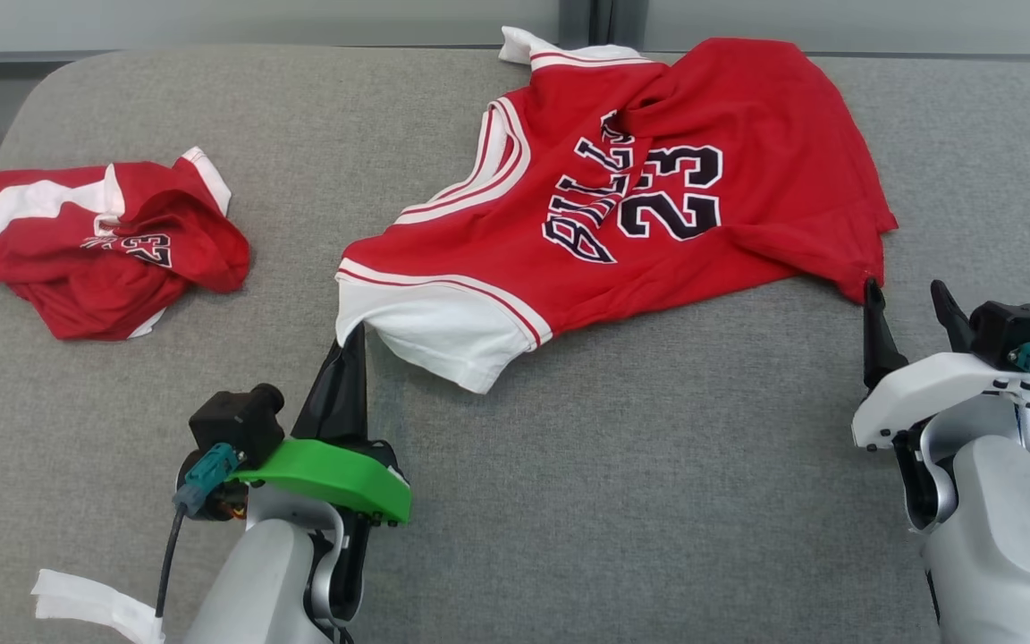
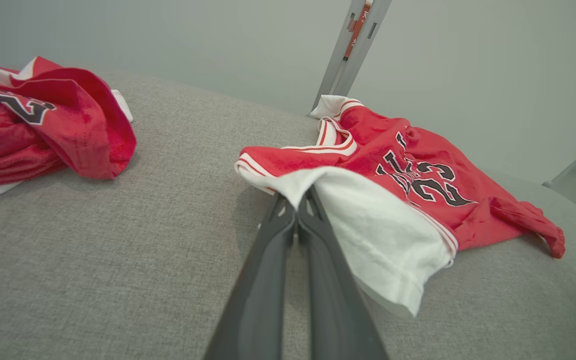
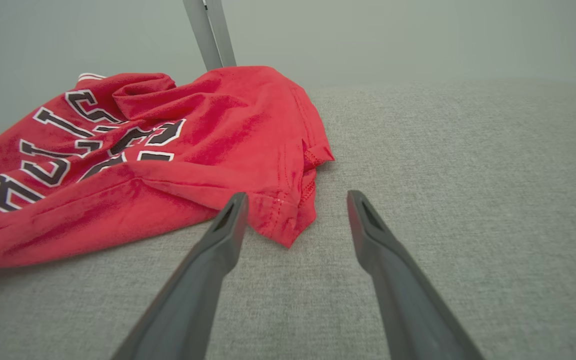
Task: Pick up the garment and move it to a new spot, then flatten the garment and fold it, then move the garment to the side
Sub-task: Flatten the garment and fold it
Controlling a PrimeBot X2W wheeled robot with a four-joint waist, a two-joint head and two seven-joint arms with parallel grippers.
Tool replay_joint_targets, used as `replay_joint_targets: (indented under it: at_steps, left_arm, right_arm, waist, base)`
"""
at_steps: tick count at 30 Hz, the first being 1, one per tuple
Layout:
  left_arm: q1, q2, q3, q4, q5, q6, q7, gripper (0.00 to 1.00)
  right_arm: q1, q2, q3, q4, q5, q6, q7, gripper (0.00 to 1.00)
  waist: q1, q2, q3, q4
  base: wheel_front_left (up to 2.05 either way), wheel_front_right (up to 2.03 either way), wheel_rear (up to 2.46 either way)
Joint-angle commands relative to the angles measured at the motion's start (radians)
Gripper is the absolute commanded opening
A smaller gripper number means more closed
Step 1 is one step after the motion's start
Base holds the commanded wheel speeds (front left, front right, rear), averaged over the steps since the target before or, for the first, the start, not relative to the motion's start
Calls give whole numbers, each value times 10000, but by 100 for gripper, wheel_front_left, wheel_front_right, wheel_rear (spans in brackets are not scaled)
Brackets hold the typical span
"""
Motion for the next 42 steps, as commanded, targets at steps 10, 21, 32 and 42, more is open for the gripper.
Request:
replay_joint_targets:
  at_steps: [10, 21, 32, 42]
  left_arm:
    - [-150, 39, -480, -94, -217, 176, -5, 0]
    - [-269, 39, -723, -67, -276, 249, -5, 0]
    - [55, 41, -430, 173, -69, 296, -7, 0]
    - [152, 389, 583, 88, 334, 222, -7, 0]
  right_arm:
    - [-1254, -653, 490, 1900, 55, -15, -279, 100]
    - [-1933, -1050, 962, 3173, 574, -15, -583, 36]
    - [-1724, -1210, 1722, 3298, 736, -15, -995, 0]
    - [-1225, -2073, 2424, 2189, 874, -18, -951, 0]
  waist:
    - [0, -1, 418, 476]
    - [0, -1, 529, 619]
    - [0, -1, -41, 347]
    - [0, -1, -1033, -314]
  base:
    - [0, 0, 0]
    - [0, 0, 0]
    - [0, 0, 0]
    - [0, 0, 0]
